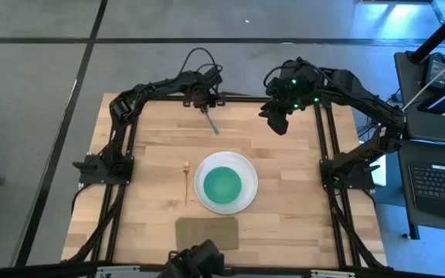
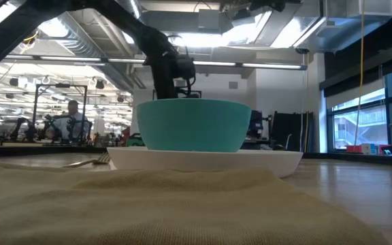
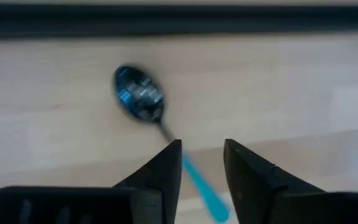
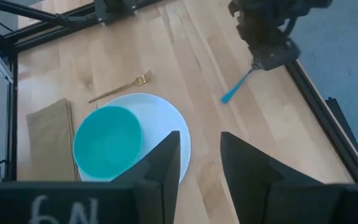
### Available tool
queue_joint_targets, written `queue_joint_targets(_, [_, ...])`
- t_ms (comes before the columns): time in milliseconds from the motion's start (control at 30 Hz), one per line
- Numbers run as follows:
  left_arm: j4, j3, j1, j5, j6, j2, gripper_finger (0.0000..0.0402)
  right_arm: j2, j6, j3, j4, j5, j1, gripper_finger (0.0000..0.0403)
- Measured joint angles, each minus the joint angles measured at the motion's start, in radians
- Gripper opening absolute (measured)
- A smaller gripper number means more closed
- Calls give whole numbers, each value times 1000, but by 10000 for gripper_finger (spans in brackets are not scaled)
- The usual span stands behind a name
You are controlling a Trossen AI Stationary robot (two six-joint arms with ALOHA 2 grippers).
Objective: Set table place
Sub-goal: Put the blue spoon into the blue bowl
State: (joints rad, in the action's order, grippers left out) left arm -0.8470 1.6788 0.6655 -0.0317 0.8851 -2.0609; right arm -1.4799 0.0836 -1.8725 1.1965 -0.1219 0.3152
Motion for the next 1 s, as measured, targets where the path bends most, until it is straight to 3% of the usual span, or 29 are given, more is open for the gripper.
queue_joint_targets(267, [-40, -50, -33, -30, 58, -3, 112, 0, -23, 0, 22, 0, 5, 117])
queue_joint_targets(1000, [137, -171, -45, -41, 179, -2, 112, 0, -43, 0, 43, 0, 5, 117])
